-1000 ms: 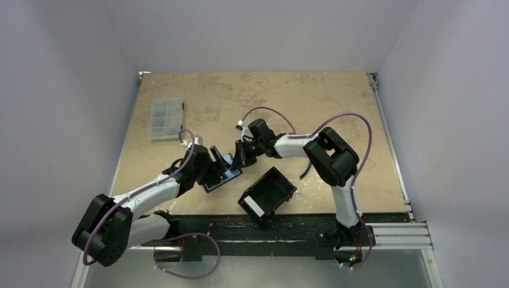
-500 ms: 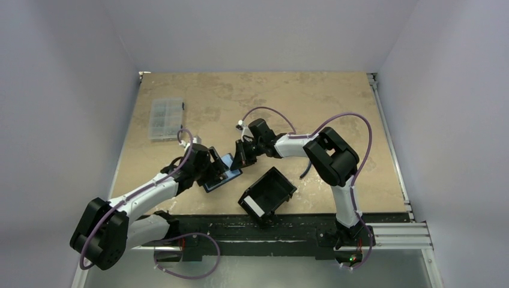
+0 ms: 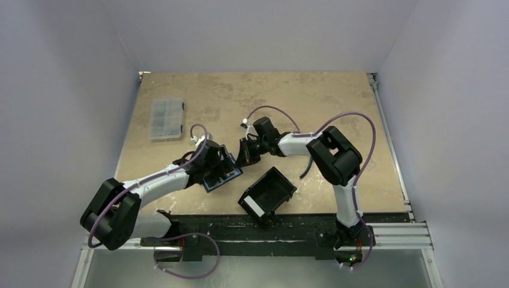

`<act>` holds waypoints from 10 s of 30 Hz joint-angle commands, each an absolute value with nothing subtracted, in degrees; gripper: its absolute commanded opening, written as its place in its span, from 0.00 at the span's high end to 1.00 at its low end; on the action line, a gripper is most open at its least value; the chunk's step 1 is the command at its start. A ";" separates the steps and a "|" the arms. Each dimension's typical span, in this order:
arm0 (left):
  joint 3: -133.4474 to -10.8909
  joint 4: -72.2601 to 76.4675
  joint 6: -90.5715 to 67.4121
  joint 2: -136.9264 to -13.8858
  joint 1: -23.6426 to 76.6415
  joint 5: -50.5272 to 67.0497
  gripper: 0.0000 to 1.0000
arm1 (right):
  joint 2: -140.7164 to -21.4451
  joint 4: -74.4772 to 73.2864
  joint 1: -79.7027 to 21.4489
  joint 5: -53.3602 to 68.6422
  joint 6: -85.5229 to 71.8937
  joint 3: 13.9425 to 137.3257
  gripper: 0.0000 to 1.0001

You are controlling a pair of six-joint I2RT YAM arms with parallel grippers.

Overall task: Put the credit cards into the card holder
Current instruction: Insert the credit card into the card holder, then close the card holder at the center of the board.

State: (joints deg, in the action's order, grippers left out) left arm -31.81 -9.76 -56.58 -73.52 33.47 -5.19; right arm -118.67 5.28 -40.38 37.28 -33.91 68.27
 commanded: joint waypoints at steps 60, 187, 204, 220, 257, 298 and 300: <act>-43.38 -5.39 -47.26 -84.50 35.02 3.45 0.15 | -117.52 -1.29 -36.31 37.07 -27.47 68.92 0.67; -36.60 -26.93 -48.19 -53.08 25.58 -11.15 0.67 | -113.15 3.07 -44.91 37.53 -36.76 73.68 0.37; -29.64 -11.38 -51.22 -60.51 16.12 1.81 0.32 | -112.28 -11.32 -44.66 30.62 -26.43 79.93 0.82; -25.28 -2.15 -49.99 -58.87 16.00 9.84 0.27 | -108.22 -27.37 -41.20 18.72 -15.93 83.13 0.92; -28.25 6.68 -40.94 -74.92 16.00 19.36 0.21 | -108.11 -27.00 -41.20 20.90 -15.13 82.53 0.91; -22.24 -14.11 -47.39 -46.50 15.91 11.05 0.45 | -115.03 -8.77 -46.05 37.69 -28.74 74.85 0.55; -23.29 -15.34 -47.88 -45.96 15.91 10.52 0.44 | -115.74 -8.51 -46.11 37.76 -28.74 74.67 0.54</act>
